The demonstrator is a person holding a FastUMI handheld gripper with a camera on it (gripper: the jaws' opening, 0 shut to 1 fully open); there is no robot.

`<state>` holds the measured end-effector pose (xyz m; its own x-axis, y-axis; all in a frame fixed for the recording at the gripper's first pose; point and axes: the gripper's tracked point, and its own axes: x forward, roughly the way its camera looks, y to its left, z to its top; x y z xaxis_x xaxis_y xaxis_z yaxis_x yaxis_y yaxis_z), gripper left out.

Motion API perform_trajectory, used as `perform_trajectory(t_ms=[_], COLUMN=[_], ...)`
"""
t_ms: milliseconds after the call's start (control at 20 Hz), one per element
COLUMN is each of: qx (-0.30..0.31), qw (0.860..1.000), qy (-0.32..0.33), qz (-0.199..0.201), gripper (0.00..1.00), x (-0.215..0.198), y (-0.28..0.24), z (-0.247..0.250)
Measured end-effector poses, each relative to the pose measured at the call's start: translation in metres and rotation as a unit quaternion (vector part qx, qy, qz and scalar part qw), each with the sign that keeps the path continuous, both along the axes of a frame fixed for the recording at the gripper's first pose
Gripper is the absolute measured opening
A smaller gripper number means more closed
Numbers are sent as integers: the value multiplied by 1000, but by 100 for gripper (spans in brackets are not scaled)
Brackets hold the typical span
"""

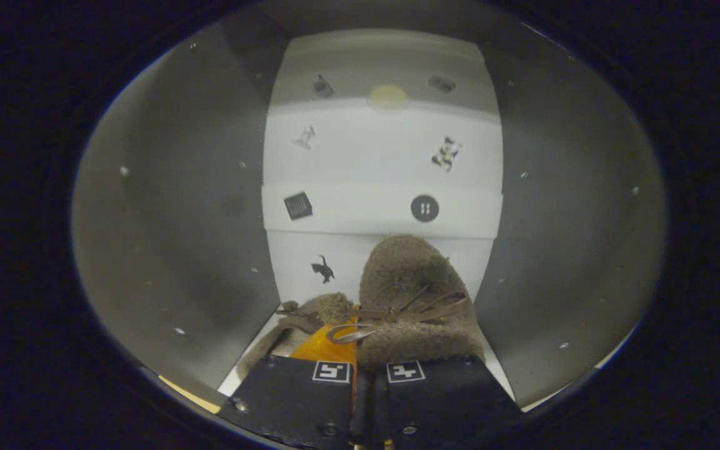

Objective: Open the shoe cabinet door, grab the shoes and put them into the shoe cabinet, then close the shoe cabinet door.

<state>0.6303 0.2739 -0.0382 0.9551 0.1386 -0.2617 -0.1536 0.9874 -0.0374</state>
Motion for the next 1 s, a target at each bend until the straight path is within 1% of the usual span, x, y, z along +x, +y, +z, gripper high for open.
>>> perform_trajectory(t_ms=[100, 200, 300, 400, 500, 750, 800, 900, 950, 1000], qx=[10, 15, 22, 26, 34, 7, 6, 9, 8, 11], qw=[1000, 999, 998, 996, 992, 992, 991, 991, 992, 994], qy=[27, 38, 57, 85, 117, 118, 124, 126, 120, 110], qz=[-9, -19, -19, -27, -19, -38, -43, -38, -32, -15], gripper=[8, 8, 8, 8, 8, 10, 12, 18, 20, 31], x=[22, 37, 43, 49, 50, 52, 49, 40, 37, 33], y=[-2, -8, -13, -20, -16, -20, -20, -17, -16, -8], z=[-24, -36, -45, -57, -73, -72, -73, -73, -70, -65])
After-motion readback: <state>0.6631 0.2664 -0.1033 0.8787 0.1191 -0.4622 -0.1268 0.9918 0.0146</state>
